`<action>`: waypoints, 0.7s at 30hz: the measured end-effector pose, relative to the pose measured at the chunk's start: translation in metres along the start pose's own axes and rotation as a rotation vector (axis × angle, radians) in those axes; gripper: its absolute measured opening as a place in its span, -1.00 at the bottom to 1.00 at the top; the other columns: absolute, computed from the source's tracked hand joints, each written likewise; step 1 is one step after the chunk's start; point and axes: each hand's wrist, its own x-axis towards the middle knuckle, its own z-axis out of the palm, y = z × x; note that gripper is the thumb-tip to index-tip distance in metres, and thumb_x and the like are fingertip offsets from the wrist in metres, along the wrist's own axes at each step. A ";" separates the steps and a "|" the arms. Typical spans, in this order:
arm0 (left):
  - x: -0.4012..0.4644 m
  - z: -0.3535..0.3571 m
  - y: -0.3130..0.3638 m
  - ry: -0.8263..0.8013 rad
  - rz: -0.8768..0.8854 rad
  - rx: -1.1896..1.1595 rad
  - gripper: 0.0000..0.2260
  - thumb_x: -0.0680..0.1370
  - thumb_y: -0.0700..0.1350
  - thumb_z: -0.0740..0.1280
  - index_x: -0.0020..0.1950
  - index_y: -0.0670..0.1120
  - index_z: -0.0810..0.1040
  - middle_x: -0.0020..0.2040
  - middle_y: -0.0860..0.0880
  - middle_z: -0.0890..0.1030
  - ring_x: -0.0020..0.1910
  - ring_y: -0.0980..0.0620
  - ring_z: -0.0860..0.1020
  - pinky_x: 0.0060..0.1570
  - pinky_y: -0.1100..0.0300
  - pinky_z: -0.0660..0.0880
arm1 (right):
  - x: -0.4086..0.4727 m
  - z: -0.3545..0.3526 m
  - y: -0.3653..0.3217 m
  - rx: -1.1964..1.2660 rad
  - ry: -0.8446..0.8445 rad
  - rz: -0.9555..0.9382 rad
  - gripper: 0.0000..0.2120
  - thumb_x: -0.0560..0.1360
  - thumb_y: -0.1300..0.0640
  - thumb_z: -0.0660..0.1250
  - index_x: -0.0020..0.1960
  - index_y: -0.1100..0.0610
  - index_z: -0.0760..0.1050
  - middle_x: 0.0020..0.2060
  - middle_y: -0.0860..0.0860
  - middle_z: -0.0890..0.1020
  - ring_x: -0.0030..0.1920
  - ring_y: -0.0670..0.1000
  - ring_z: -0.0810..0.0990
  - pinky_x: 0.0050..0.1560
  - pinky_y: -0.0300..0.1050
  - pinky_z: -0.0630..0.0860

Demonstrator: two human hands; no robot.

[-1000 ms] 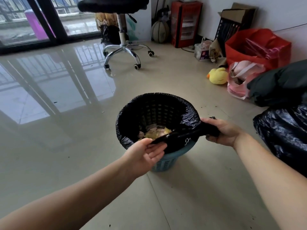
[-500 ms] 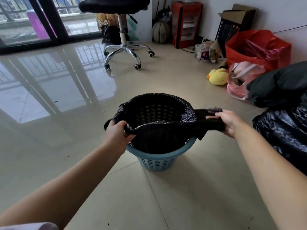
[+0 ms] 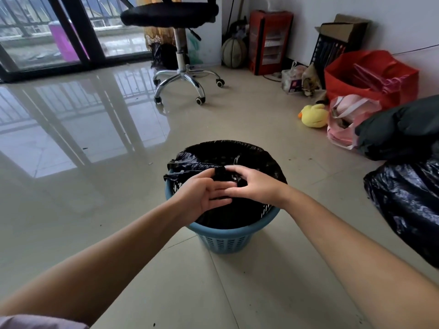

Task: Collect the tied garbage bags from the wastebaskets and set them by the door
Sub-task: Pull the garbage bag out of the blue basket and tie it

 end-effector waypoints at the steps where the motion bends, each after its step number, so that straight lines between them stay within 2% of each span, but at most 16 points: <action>1: 0.001 -0.006 0.001 0.028 -0.016 0.018 -0.57 0.53 -0.37 0.03 0.35 -0.09 0.35 -0.01 -0.15 0.63 -0.12 0.00 0.63 -0.21 0.13 0.63 | 0.000 0.000 0.000 -0.024 -0.002 0.012 -0.51 0.50 0.09 0.34 0.41 0.07 0.35 0.27 -0.02 0.51 0.29 -0.07 0.45 0.22 -0.30 0.32; 3: 0.009 -0.020 0.001 0.172 -0.070 0.000 -0.75 0.56 -0.23 0.13 0.18 -0.11 0.50 -0.07 -0.09 0.58 -0.16 0.04 0.57 -0.28 0.22 0.55 | 0.000 0.000 0.003 -0.029 0.004 0.050 -0.71 0.50 0.20 0.27 0.21 0.14 0.53 -0.02 0.02 0.61 0.02 -0.06 0.57 0.07 -0.20 0.45; 4: 0.014 -0.028 0.001 0.254 -0.107 -0.057 -0.84 0.57 -0.14 0.18 0.04 -0.12 0.52 -0.10 -0.08 0.56 -0.18 0.04 0.55 -0.27 0.21 0.51 | 0.001 0.000 0.003 -0.023 0.000 0.056 -0.79 0.48 0.21 0.24 0.07 0.15 0.59 -0.17 0.04 0.59 -0.13 -0.04 0.56 -0.03 -0.11 0.48; 6: 0.023 -0.044 0.002 0.364 -0.137 -0.223 -0.82 0.56 -0.01 0.23 -0.10 -0.12 0.46 -0.12 -0.11 0.53 -0.18 0.01 0.54 -0.19 0.18 0.50 | -0.002 -0.004 0.001 -0.040 -0.018 0.049 -0.85 0.47 0.22 0.21 -0.11 0.14 0.56 -0.31 0.06 0.51 -0.27 0.00 0.48 -0.17 -0.09 0.43; 7: 0.026 -0.051 0.005 0.409 -0.119 -0.313 -0.81 0.57 -0.02 0.22 -0.11 -0.12 0.43 -0.11 -0.11 0.51 -0.17 0.00 0.53 -0.16 0.16 0.50 | -0.004 -0.007 0.000 -0.065 -0.033 0.054 -0.86 0.48 0.21 0.21 -0.10 0.12 0.55 -0.31 0.04 0.51 -0.28 -0.02 0.48 -0.20 -0.17 0.42; 9: 0.031 -0.061 0.016 0.456 -0.031 -0.486 -0.82 0.61 -0.12 0.15 -0.16 -0.16 0.38 -0.13 -0.10 0.49 -0.20 0.00 0.51 -0.15 0.13 0.49 | -0.008 -0.014 0.001 -0.106 -0.066 0.087 -0.81 0.50 0.19 0.24 0.10 0.07 0.50 -0.32 -0.01 0.55 -0.31 -0.06 0.52 -0.24 -0.29 0.42; 11: 0.034 -0.068 0.032 0.451 0.063 -0.577 -0.79 0.61 -0.19 0.07 -0.18 -0.17 0.38 -0.19 -0.09 0.49 -0.26 -0.01 0.53 -0.16 0.10 0.52 | -0.010 -0.024 0.009 -0.119 -0.050 0.149 -0.48 0.49 0.15 0.31 0.41 -0.01 0.24 -0.33 0.01 0.61 -0.35 -0.09 0.58 -0.16 -0.24 0.45; 13: 0.033 -0.070 0.047 0.435 0.156 -0.532 -0.81 0.60 -0.19 0.08 -0.14 -0.16 0.42 -0.21 -0.10 0.51 -0.35 -0.02 0.58 -0.33 0.13 0.60 | -0.009 -0.040 0.026 -0.166 0.039 0.247 -0.17 0.47 0.14 0.35 0.54 -0.02 -0.12 -0.18 0.11 0.67 -0.24 -0.01 0.64 -0.08 -0.11 0.50; 15: 0.027 -0.065 0.054 0.450 0.265 -0.441 -0.85 0.59 -0.21 0.12 -0.08 -0.14 0.46 -0.23 -0.10 0.52 -0.35 -0.01 0.57 -0.44 0.21 0.58 | -0.007 -0.059 0.039 -0.239 0.177 0.356 -0.10 0.47 0.15 0.35 0.54 0.06 -0.24 0.08 0.19 0.63 0.01 0.12 0.62 0.07 -0.05 0.52; 16: 0.023 -0.059 0.055 0.448 0.326 -0.381 -0.84 0.59 -0.23 0.13 -0.08 -0.13 0.49 -0.25 -0.10 0.51 -0.33 -0.01 0.55 -0.42 0.23 0.59 | -0.006 -0.066 0.045 -0.278 0.256 0.422 -0.12 0.47 0.17 0.34 0.54 0.12 -0.21 0.12 0.22 0.61 0.07 0.15 0.59 0.11 -0.03 0.50; 17: 0.017 -0.052 0.054 0.423 0.386 -0.301 -0.81 0.59 -0.25 0.14 -0.07 -0.11 0.53 -0.26 -0.09 0.51 -0.32 0.00 0.53 -0.39 0.24 0.57 | -0.008 -0.071 0.047 -0.315 0.323 0.480 -0.22 0.47 0.20 0.31 0.52 0.20 -0.09 0.10 0.24 0.61 0.08 0.17 0.58 0.11 -0.02 0.49; 18: 0.011 -0.043 0.053 0.378 0.427 -0.206 -0.79 0.59 -0.26 0.14 -0.05 -0.08 0.56 -0.27 -0.09 0.50 -0.33 0.01 0.51 -0.37 0.25 0.56 | -0.008 -0.075 0.047 -0.341 0.391 0.508 -0.40 0.47 0.22 0.28 0.44 0.27 0.14 0.07 0.26 0.61 0.09 0.19 0.57 0.09 -0.02 0.48; 19: 0.006 -0.034 0.050 0.321 0.443 -0.110 -0.77 0.59 -0.26 0.15 -0.03 -0.06 0.59 -0.28 -0.08 0.50 -0.34 0.02 0.51 -0.36 0.25 0.55 | -0.009 -0.078 0.045 -0.330 0.451 0.483 -0.62 0.48 0.22 0.25 0.27 0.31 0.36 0.04 0.26 0.63 0.07 0.21 0.58 0.09 -0.01 0.49; 20: 0.002 -0.025 0.047 0.257 0.431 -0.027 -0.76 0.60 -0.25 0.15 -0.01 -0.06 0.60 -0.27 -0.08 0.53 -0.32 0.03 0.52 -0.33 0.24 0.55 | -0.008 -0.079 0.041 -0.271 0.495 0.424 -0.80 0.49 0.23 0.22 0.06 0.29 0.49 -0.03 0.24 0.67 0.01 0.20 0.61 0.07 -0.01 0.52; 21: -0.002 -0.016 0.043 0.198 0.400 0.041 -0.76 0.60 -0.25 0.15 -0.01 -0.06 0.61 -0.23 -0.08 0.57 -0.28 0.03 0.55 -0.27 0.23 0.56 | -0.007 -0.077 0.033 -0.163 0.531 0.342 -0.85 0.50 0.25 0.19 -0.11 0.25 0.53 -0.12 0.21 0.69 -0.08 0.17 0.64 0.04 0.00 0.55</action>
